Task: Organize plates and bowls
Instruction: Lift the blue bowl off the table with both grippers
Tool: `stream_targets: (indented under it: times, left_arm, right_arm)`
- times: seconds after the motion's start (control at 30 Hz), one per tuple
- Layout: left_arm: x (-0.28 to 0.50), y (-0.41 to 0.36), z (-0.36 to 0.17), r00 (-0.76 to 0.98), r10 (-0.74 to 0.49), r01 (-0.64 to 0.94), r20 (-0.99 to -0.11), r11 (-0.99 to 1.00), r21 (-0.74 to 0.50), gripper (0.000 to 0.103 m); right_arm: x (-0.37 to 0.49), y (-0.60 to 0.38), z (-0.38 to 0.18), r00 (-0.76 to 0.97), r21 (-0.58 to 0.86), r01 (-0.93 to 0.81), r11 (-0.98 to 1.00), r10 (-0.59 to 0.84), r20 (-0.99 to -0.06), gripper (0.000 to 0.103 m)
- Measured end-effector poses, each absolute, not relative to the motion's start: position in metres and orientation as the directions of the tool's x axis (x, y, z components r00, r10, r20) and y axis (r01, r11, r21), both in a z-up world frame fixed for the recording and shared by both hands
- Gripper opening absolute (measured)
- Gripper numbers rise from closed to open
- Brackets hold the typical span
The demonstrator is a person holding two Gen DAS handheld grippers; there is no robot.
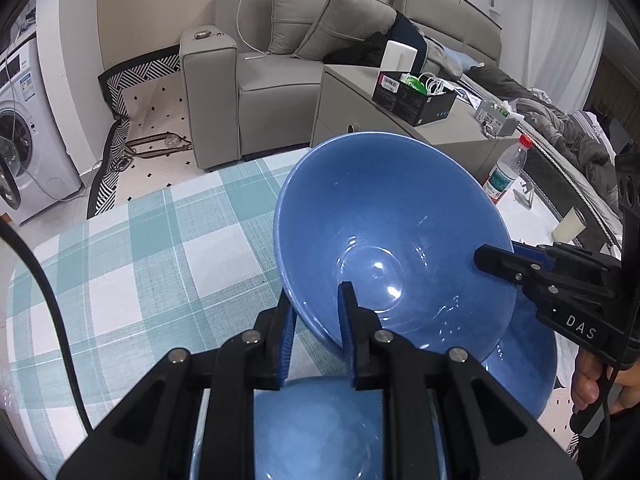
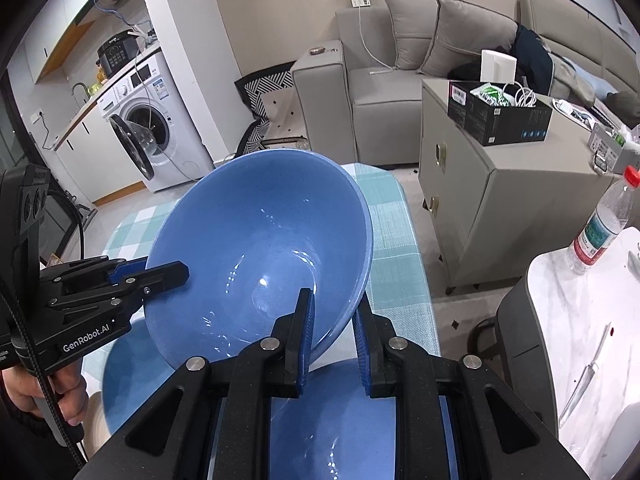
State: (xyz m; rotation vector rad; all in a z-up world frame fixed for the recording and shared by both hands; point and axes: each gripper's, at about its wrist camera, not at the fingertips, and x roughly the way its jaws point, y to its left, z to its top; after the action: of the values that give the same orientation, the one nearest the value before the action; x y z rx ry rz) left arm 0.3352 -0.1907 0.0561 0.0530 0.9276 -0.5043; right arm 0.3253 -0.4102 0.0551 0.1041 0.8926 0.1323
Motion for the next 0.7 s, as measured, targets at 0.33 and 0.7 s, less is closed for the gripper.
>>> stream_targets:
  times: [0.33, 0.7]
  left_arm:
    - [0.312, -0.183, 0.076, 0.531, -0.393, 0.44, -0.751, 0.885, -0.151, 0.019]
    - [0.278, -0.167, 0.094, 0.572, -0.392, 0.432, -0.721, 0.891, -0.141, 0.019]
  right_arm:
    - [0.3, -0.402, 0.077, 0.657, 0.138, -0.096, 0.986, 0.167, -0.735, 0.019]
    - [0.269, -0.39, 0.095, 0.689, 0.139, -0.13, 0.982, 0.191, -0.699, 0.019]
